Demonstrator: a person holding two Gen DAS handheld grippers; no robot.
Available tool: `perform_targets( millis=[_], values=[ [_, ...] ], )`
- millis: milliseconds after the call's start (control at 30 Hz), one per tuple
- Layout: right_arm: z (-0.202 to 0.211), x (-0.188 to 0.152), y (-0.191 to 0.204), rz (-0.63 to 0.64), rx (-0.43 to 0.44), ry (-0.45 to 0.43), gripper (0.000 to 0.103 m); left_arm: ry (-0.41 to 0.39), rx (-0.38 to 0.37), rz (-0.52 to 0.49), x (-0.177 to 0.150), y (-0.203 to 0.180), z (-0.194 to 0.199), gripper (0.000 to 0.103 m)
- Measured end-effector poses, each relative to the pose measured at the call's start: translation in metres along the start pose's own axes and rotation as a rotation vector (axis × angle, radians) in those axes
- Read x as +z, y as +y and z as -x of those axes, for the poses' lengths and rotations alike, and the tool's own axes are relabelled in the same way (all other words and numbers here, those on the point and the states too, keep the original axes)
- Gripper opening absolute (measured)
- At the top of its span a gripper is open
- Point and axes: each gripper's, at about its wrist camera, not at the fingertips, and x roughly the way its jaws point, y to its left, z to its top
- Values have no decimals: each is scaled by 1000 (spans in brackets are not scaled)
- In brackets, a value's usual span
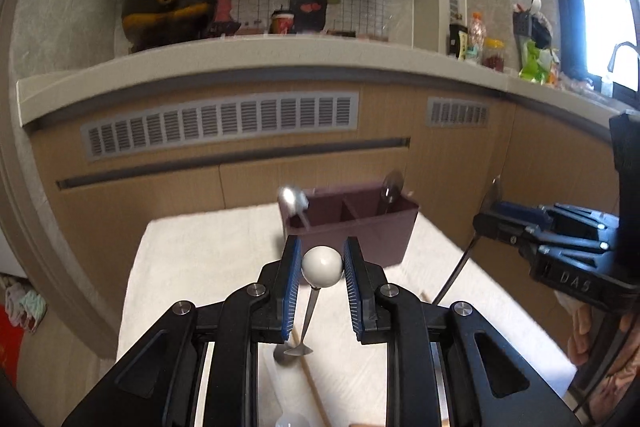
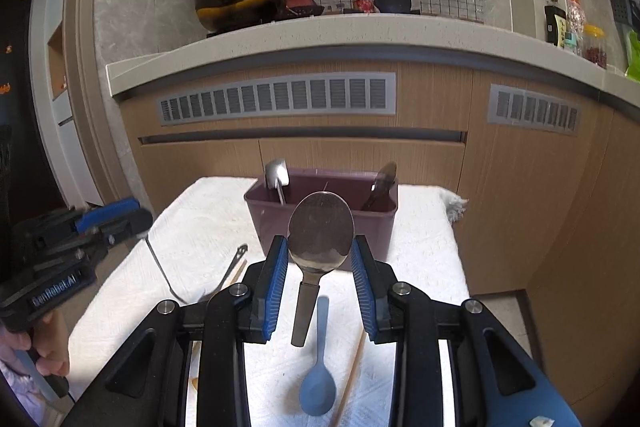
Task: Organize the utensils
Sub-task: 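Carry both held spoons up over the maroon holder, then open both tools to drop the spoons into the holder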
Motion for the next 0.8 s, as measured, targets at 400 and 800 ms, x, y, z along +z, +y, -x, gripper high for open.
perform_targets(
  millis=[400, 800],
  values=[
    [-2, 119, -15, 106, -95, -181, 30, -158, -126, 33, 136, 15, -27, 22],
    [-106, 100, -32, 75, -86, 9, 30, -22, -203, 131, 124, 35, -137, 22]
  ],
)
